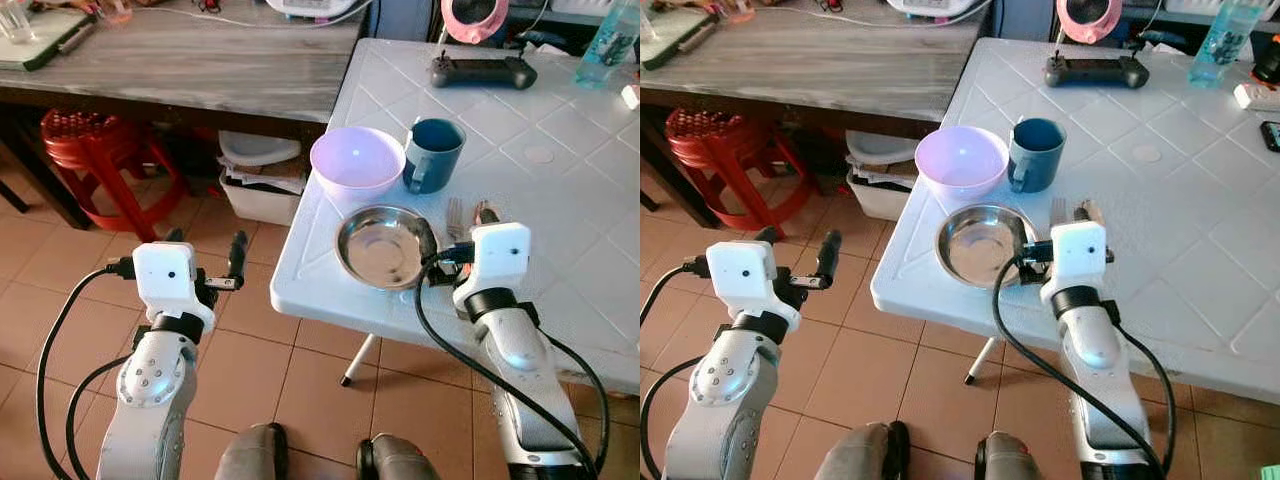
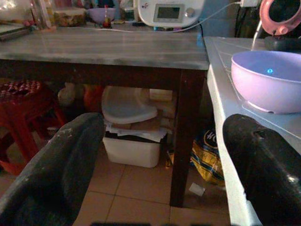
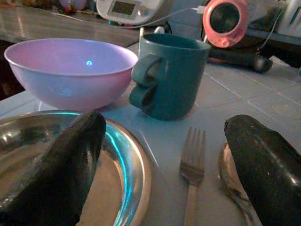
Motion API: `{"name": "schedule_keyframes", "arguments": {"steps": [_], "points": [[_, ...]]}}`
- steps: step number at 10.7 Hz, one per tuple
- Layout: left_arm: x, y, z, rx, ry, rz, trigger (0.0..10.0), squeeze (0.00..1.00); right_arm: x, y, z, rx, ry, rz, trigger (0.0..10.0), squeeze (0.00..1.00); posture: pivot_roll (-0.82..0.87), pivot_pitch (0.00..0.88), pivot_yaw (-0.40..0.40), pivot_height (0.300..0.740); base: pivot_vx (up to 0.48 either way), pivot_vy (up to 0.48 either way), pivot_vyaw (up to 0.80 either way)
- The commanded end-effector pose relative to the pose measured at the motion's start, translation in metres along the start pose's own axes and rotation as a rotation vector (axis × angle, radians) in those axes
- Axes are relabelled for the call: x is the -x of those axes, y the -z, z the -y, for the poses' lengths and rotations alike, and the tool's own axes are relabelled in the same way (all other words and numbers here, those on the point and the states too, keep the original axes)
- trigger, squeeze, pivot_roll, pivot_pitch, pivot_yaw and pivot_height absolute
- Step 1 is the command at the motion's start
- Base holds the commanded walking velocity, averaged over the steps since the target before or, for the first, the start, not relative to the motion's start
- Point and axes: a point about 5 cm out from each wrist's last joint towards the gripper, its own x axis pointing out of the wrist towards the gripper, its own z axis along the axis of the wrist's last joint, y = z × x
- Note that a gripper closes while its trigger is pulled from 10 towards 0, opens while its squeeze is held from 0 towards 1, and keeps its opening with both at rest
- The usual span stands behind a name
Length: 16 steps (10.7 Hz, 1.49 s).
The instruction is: Setting the table
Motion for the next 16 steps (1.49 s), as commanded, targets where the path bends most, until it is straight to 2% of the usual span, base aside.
{"name": "schedule_keyframes", "arguments": {"steps": [1,2,3,4,5,6,7,13,14,15,16], "points": [[0.0,-0.003,0.0,-0.014,0.009,0.008,10.0,0.0,0.001,0.003,0.003,-0.023,0.031,-0.031,10.0,0.69,0.03,0.153,0.05,0.74,0.0,0.0,0.0],[0.0,-0.002,0.0,-0.012,0.011,0.007,10.0,0.0,0.001,0.003,0.003,-0.028,0.032,-0.031,10.0,0.0,0.03,0.154,0.051,0.74,0.0,0.0,0.0],[0.0,-0.002,0.001,-0.011,0.014,0.006,10.0,0.0,0.001,0.002,0.002,-0.024,0.025,-0.016,0.0,0.0,0.03,0.154,0.053,0.74,0.0,0.0,0.0],[0.0,-0.003,0.0,-0.011,0.015,0.007,10.0,0.0,0.001,0.002,0.001,-0.026,0.027,-0.022,4.1,0.0,0.03,0.154,0.054,0.74,0.0,0.0,0.0],[0.0,-0.003,0.0,-0.01,0.016,0.007,10.0,0.0,0.001,0.002,0.002,-0.024,0.03,-0.024,10.0,0.0,0.03,0.154,0.054,0.74,0.0,0.0,0.0],[0.0,-0.003,0.001,-0.01,0.018,0.008,10.0,0.0,0.001,0.001,0.003,-0.025,0.029,-0.021,10.0,0.09,0.03,0.151,0.054,0.74,0.0,0.0,0.0],[0.0,-0.003,0.001,-0.01,0.023,0.008,10.0,0.0,0.002,0.001,0.003,-0.036,0.029,-0.015,10.0,1.0,0.03,0.149,0.051,0.74,0.0,0.0,0.0],[-0.001,-0.002,0.004,-0.008,0.037,0.004,10.0,0.0,0.004,0.009,-0.002,-0.114,-0.006,-0.076,10.0,1.0,0.03,0.15,0.052,0.74,0.0,0.0,0.0],[0.0,-0.001,0.005,-0.008,0.043,0.0,10.0,0.0,0.007,0.013,-0.003,-0.149,-0.009,-0.105,10.0,0.92,0.03,0.15,0.055,0.74,0.0,0.0,0.0],[0.0,-0.001,0.005,-0.008,0.048,-0.001,10.0,0.0,0.008,0.016,-0.003,-0.159,-0.017,-0.118,10.0,0.35,0.03,0.151,0.054,0.74,0.0,0.0,0.0],[0.0,-0.001,0.005,-0.009,0.052,-0.001,10.0,0.0,0.009,0.018,-0.003,-0.162,-0.02,-0.128,10.0,0.0,0.03,0.154,0.055,0.74,0.0,0.0,0.0]]}}
